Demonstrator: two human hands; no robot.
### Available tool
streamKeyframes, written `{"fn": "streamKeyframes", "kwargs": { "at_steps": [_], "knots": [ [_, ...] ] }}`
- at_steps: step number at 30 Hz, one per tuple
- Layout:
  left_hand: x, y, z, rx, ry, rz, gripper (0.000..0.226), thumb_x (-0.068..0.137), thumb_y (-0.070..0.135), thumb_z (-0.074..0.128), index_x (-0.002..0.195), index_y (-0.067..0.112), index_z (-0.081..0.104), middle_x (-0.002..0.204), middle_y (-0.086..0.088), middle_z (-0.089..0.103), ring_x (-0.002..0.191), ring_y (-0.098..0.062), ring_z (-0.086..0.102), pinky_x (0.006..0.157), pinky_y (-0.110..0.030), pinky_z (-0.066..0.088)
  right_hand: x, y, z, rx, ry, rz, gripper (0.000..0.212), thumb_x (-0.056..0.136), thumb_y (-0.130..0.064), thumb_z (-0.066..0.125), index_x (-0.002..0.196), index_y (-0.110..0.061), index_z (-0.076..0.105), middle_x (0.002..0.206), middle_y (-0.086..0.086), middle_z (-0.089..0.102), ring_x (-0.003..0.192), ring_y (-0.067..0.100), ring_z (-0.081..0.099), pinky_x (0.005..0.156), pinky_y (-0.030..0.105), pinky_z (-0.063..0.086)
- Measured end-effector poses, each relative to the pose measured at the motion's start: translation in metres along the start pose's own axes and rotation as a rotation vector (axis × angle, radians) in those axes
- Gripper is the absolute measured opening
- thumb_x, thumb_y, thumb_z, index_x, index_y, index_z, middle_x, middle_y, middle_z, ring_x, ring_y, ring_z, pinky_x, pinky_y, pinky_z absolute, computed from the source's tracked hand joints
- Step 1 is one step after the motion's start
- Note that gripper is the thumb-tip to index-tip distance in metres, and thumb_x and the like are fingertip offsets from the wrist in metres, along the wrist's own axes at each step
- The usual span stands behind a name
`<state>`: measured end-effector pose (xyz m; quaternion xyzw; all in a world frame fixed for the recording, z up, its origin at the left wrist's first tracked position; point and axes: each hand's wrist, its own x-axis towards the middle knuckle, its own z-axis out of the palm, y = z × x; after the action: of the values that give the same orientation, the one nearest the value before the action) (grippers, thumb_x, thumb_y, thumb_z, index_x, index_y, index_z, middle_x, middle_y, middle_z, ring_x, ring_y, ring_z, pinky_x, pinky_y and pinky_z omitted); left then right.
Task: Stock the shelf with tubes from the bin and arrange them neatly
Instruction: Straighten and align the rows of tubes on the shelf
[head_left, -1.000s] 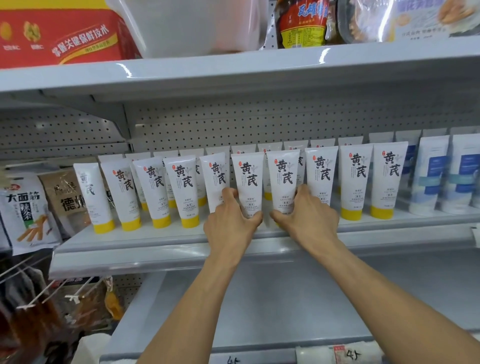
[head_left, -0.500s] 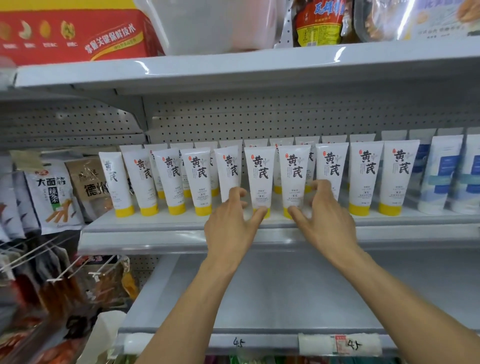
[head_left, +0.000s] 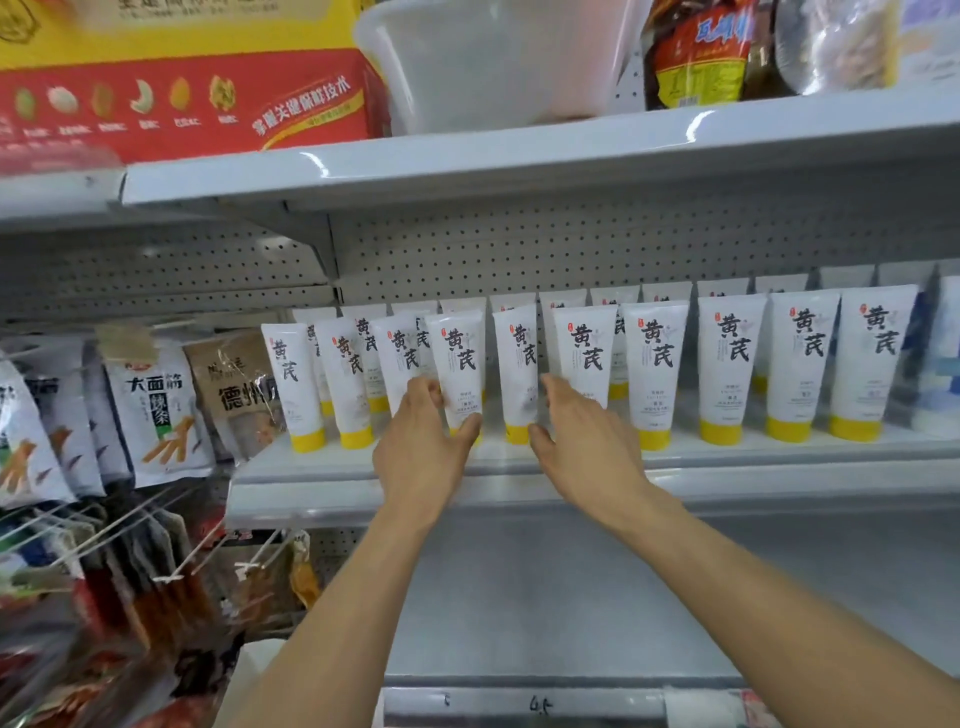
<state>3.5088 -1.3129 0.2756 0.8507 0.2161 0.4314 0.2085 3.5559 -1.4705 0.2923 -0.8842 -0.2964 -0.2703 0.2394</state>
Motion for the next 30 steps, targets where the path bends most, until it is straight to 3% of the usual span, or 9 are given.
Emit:
{"fn": "streamKeyframes", "kwargs": {
  "at_steps": [6,12,16,19,22,26,30],
  "knots": [
    [0.016,-0.010,0.005,0.096,-0.078,-0.010,0.062,0.075,0.060,0.064,0.122,0.026,0.042,0.105,0.004,0.072,0.102,-0.027,0.064,0.067,-0.033,0.036,0.019,-0.023,0.025,-0.117,-0.010,0.157,0.085,0.089,-0.030,0.056,0.148,-0.002,0.001,0.102,0.009,0.068,0.089,0.033,0.066,0.060,0.032,0.034],
    [0.022,-0.017,0.014,0.064,-0.124,-0.012,0.067,0.070,0.063,0.068,0.121,0.026,0.043,0.103,0.005,0.072,0.100,-0.026,0.065,0.066,-0.032,0.035,0.035,-0.027,0.043,-0.119,0.043,0.251,0.094,0.089,-0.029,0.057,0.148,-0.001,-0.011,0.099,0.009,0.068,0.091,0.032,0.065,0.063,0.034,0.036],
    [0.026,-0.019,0.016,0.066,-0.137,0.020,0.059,0.073,0.061,0.067,0.115,0.025,0.047,0.103,0.002,0.070,0.098,-0.027,0.065,0.066,-0.032,0.037,0.035,-0.023,0.049,-0.093,0.085,0.263,0.088,0.086,-0.037,0.062,0.145,-0.006,0.004,0.104,0.008,0.066,0.092,0.030,0.065,0.062,0.033,0.037],
    [0.025,-0.020,0.014,0.089,-0.154,0.037,0.055,0.075,0.063,0.063,0.110,0.024,0.048,0.102,0.000,0.070,0.098,-0.030,0.065,0.068,-0.034,0.042,0.033,-0.023,0.049,-0.114,0.087,0.251,0.067,0.083,-0.047,0.063,0.128,-0.009,0.031,0.109,0.009,0.064,0.098,0.030,0.065,0.063,0.034,0.038],
    [0.023,-0.023,0.010,0.078,-0.163,0.049,0.053,0.074,0.063,0.063,0.109,0.025,0.049,0.102,0.002,0.070,0.098,-0.029,0.065,0.071,-0.034,0.045,0.032,-0.024,0.046,-0.129,0.087,0.245,0.055,0.080,-0.055,0.062,0.109,-0.011,0.045,0.103,0.008,0.065,0.095,0.030,0.065,0.062,0.034,0.036],
    [0.022,-0.025,0.004,0.088,-0.179,0.070,0.052,0.075,0.062,0.062,0.111,0.025,0.051,0.105,0.005,0.070,0.099,-0.026,0.065,0.070,-0.033,0.045,0.028,-0.022,0.038,-0.124,0.110,0.265,0.045,0.074,-0.057,0.063,0.089,-0.019,0.044,0.093,0.005,0.067,0.088,0.029,0.065,0.061,0.031,0.035],
    [0.020,-0.025,-0.001,0.085,-0.196,0.065,0.053,0.076,0.062,0.062,0.113,0.026,0.051,0.106,0.005,0.070,0.099,-0.026,0.065,0.073,-0.035,0.050,0.027,-0.024,0.032,-0.138,0.092,0.289,0.044,0.070,-0.057,0.065,0.083,-0.022,0.042,0.090,0.004,0.066,0.086,0.029,0.065,0.060,0.029,0.033]
  ]
}}
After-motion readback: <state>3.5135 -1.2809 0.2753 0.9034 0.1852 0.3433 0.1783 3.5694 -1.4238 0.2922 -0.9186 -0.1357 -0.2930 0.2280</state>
